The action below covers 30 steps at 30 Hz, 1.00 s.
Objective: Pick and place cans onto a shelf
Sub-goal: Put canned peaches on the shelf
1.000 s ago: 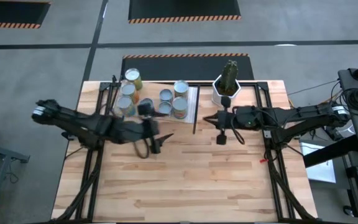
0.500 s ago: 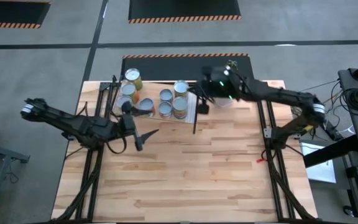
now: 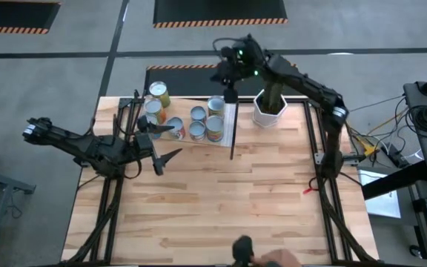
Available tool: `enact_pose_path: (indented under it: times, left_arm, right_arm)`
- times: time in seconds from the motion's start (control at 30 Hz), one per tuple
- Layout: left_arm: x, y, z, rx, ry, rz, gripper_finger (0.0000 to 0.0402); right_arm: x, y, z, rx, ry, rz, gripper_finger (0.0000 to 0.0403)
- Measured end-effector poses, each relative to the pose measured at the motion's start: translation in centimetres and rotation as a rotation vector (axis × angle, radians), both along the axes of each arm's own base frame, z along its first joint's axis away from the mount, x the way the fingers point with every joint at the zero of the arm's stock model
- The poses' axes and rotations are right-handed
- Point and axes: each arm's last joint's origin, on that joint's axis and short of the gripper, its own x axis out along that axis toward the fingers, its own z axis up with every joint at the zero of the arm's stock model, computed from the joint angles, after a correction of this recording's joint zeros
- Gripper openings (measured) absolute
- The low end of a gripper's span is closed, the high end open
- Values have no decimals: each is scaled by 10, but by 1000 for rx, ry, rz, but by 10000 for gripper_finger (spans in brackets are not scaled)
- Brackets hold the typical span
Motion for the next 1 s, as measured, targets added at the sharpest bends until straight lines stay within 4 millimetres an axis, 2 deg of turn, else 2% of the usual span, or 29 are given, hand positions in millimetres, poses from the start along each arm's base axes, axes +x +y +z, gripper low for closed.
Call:
enact_pose_path:
  times: [0.2,0.37,0.57,1.0]
  left_arm:
    - [-3,1,2,14,-2,0,339]
    - [-3,1,2,18,0,1,339]
    - [-4,2,2,20,0,26,339]
    - [-4,3,2,21,1,61,339]
  right_arm:
    - [1,-48,-22,143,-31,107,9]
    - [8,-69,-46,200,-10,118,9]
    - [9,-67,-58,219,45,177,9]
    - [4,-51,-57,301,106,229,9]
